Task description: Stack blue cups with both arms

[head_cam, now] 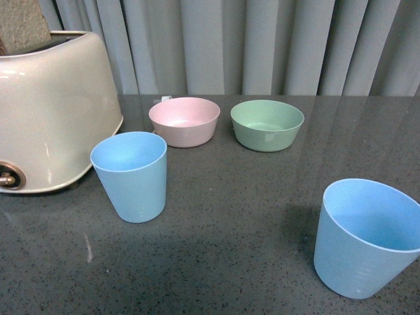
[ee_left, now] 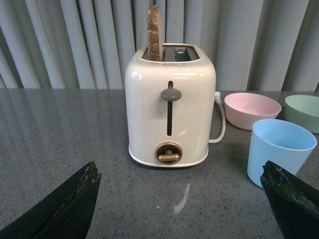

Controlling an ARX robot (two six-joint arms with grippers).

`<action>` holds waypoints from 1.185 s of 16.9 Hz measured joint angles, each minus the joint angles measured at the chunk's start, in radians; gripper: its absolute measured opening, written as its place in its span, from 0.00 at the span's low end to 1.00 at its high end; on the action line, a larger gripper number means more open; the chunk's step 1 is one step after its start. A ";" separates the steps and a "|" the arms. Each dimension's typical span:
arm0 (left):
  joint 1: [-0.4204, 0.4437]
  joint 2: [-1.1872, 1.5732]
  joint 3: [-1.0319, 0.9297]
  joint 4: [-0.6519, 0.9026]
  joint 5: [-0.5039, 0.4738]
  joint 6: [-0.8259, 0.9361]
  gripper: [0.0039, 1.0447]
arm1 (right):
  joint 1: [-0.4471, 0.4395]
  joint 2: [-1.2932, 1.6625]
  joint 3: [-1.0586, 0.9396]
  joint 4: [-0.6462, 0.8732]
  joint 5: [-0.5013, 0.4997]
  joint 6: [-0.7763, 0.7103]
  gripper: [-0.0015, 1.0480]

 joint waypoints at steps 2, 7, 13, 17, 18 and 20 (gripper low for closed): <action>0.000 0.000 0.000 0.000 0.000 0.000 0.94 | 0.000 0.000 0.000 0.000 0.000 0.000 0.94; 0.000 0.000 0.000 0.000 0.000 0.000 0.94 | 0.000 0.000 0.000 0.000 0.000 0.000 0.94; 0.000 0.000 0.000 0.000 0.000 0.000 0.94 | 0.000 0.000 0.000 0.000 0.000 0.000 0.94; -0.034 0.061 0.051 -0.158 -0.080 -0.005 0.94 | 0.000 0.000 0.000 -0.001 0.000 0.000 0.94; -0.047 0.159 0.111 -0.255 -0.118 -0.007 0.94 | 0.000 0.000 0.000 0.000 0.000 0.000 0.94; -0.042 0.227 0.158 -0.262 -0.109 -0.006 0.94 | 0.000 0.000 0.000 0.001 0.000 0.000 0.94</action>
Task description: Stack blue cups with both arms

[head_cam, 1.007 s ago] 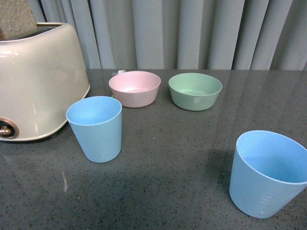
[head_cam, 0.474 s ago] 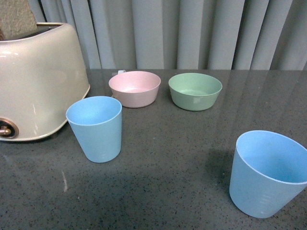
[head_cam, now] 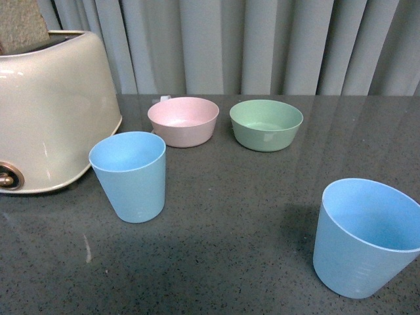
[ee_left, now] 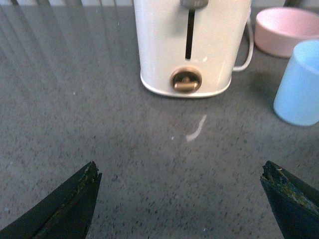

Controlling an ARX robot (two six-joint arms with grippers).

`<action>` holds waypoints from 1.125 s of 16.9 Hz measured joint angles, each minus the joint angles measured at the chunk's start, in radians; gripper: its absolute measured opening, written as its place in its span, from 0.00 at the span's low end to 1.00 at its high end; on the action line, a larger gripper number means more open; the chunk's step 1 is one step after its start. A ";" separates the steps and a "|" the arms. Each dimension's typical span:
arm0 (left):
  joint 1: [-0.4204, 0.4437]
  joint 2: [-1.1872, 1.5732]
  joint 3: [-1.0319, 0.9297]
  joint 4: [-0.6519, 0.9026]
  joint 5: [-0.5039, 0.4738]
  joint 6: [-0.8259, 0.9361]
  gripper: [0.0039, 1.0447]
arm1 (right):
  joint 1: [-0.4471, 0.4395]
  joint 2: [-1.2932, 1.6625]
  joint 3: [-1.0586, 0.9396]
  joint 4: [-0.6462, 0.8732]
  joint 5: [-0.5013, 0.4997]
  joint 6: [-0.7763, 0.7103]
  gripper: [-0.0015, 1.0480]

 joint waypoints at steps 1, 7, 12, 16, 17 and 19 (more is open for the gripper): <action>0.004 0.015 0.019 0.018 0.016 0.001 0.94 | 0.000 0.000 0.000 -0.002 0.000 0.000 0.94; -0.071 0.428 0.192 0.367 0.129 0.008 0.94 | 0.000 0.000 0.000 -0.001 0.000 0.000 0.94; -0.232 0.726 0.379 0.449 0.162 -0.019 0.94 | 0.000 0.000 0.000 -0.001 0.000 0.000 0.94; -0.312 1.080 0.574 0.336 0.244 0.024 0.94 | 0.000 0.000 0.000 -0.001 0.000 0.000 0.94; -0.323 1.088 0.580 0.323 0.251 0.034 0.94 | 0.000 0.000 0.000 -0.001 0.000 0.000 0.94; -0.357 1.099 0.586 0.315 0.260 0.047 0.94 | 0.000 0.000 0.000 -0.001 0.000 0.000 0.94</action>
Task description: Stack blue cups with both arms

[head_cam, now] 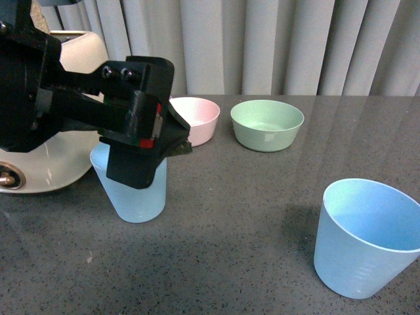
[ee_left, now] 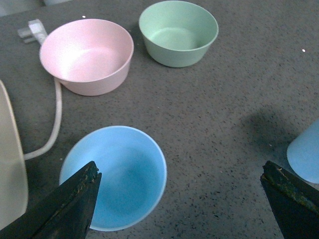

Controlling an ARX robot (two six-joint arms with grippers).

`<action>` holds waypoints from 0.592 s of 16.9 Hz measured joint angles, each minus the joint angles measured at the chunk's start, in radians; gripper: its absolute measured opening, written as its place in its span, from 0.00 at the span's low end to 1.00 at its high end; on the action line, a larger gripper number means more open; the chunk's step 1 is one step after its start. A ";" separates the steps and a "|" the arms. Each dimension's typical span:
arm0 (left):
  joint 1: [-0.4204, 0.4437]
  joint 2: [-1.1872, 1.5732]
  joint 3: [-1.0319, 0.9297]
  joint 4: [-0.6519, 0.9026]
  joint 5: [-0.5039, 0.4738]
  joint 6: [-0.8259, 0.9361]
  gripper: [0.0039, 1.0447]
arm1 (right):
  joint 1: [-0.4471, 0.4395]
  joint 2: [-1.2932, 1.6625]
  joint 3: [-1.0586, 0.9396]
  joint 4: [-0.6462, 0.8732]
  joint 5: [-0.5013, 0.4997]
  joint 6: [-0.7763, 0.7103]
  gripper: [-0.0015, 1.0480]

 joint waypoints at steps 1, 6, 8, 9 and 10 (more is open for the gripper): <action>-0.014 0.008 0.000 -0.003 0.000 0.015 0.94 | 0.000 0.000 0.000 0.000 0.000 0.000 0.94; -0.033 0.056 0.001 0.004 -0.046 0.087 0.94 | 0.000 0.000 0.000 0.000 0.000 0.000 0.94; -0.040 0.071 0.001 0.007 -0.055 0.111 0.94 | 0.000 0.000 0.000 0.000 0.000 0.000 0.94; -0.047 0.084 0.001 0.006 -0.055 0.124 0.94 | 0.000 0.000 0.000 0.000 0.000 0.000 0.94; -0.053 0.098 0.001 0.008 -0.066 0.134 0.94 | 0.000 0.000 0.000 0.000 0.000 0.000 0.94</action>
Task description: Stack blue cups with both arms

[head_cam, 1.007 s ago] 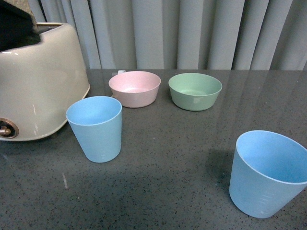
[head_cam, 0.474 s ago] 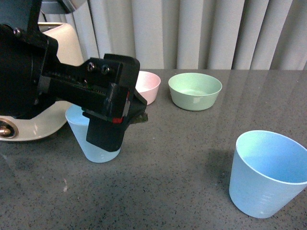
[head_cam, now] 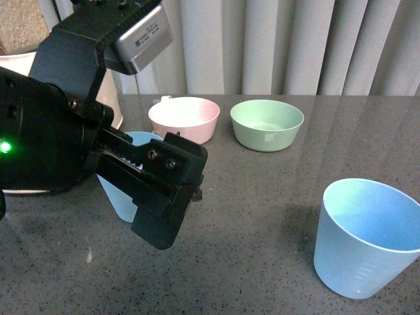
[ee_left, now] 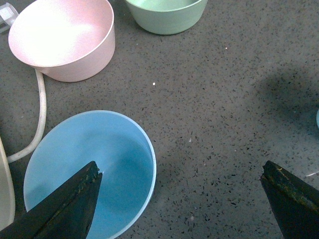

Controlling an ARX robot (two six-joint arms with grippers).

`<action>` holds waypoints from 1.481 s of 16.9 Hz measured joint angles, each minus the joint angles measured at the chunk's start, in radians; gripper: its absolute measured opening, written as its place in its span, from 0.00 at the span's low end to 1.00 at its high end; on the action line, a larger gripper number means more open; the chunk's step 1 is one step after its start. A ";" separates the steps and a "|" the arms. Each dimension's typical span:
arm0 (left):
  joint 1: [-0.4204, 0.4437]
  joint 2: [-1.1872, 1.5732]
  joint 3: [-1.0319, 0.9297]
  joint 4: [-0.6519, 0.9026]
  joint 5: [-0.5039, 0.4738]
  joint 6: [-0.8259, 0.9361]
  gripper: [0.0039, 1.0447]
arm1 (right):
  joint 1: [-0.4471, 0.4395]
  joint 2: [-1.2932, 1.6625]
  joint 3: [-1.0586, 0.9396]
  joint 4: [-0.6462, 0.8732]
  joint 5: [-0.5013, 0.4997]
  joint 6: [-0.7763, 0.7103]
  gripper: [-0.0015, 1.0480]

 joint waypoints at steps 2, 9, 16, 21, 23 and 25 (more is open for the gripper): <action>-0.005 0.019 0.000 0.003 -0.011 0.021 0.94 | 0.000 0.000 0.000 0.000 0.000 0.000 0.94; -0.003 0.051 0.010 0.005 -0.013 0.055 0.74 | 0.000 0.000 0.000 0.000 0.000 0.000 0.94; -0.007 0.053 0.019 -0.005 -0.013 0.066 0.04 | 0.000 0.000 0.000 0.000 0.000 0.000 0.94; -0.021 0.017 0.035 -0.043 0.002 0.066 0.01 | 0.000 0.000 0.000 0.000 0.000 0.000 0.94; -0.066 -0.019 0.051 -0.061 0.018 0.061 0.01 | 0.000 0.000 0.000 0.000 0.000 0.000 0.94; -0.126 -0.038 0.067 -0.079 0.038 0.055 0.01 | 0.000 0.000 0.000 0.000 0.000 0.000 0.94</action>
